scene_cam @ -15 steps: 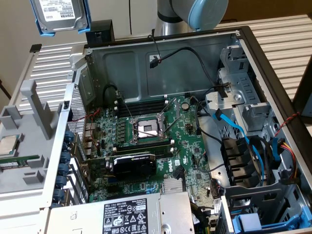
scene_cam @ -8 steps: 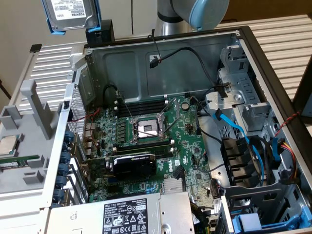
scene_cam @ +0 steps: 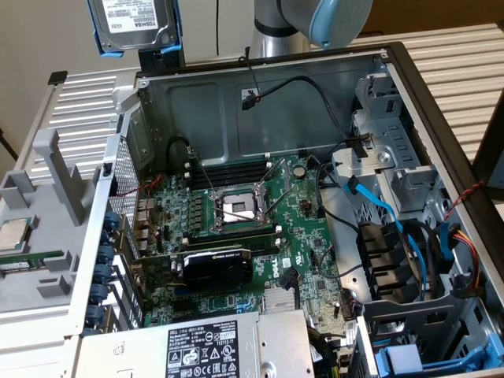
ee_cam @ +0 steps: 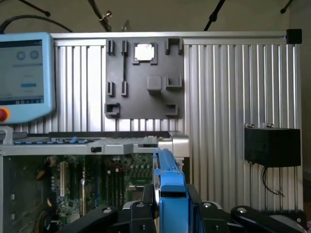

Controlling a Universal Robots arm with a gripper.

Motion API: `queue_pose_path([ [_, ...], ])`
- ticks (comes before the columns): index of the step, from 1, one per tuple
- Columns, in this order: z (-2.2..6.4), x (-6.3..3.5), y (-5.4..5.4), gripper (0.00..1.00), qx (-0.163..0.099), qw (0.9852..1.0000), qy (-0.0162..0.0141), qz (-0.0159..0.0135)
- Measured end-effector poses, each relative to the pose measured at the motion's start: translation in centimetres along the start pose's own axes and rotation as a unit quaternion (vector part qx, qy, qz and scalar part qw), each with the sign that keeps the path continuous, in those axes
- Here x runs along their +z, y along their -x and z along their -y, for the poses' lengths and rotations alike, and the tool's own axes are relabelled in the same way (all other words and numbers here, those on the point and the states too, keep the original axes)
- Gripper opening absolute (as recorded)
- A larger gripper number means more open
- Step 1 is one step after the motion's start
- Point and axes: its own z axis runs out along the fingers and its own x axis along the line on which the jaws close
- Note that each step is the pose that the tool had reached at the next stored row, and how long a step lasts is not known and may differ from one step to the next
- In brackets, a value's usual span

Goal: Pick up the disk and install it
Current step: 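Pick up the disk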

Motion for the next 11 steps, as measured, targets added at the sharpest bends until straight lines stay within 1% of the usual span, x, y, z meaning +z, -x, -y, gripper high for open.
queue_pose_path([
  [3, 0.52, 0.06, -0.6, 0.36, 0.0, 1.0, -0.0001, 0.0],
  [6, 1.31, 0.08, -1.1, 0.36, 0.0, 1.0, 0.0, 0.0],
  [8, 1.97, 0.08, -1.3, 0.36, 0.0, 1.0, 0.0, 0.0],
  [11, 3.25, 0.06, -1.4, 0.36, 0.0, 1.0, 0.0, 0.0],
])
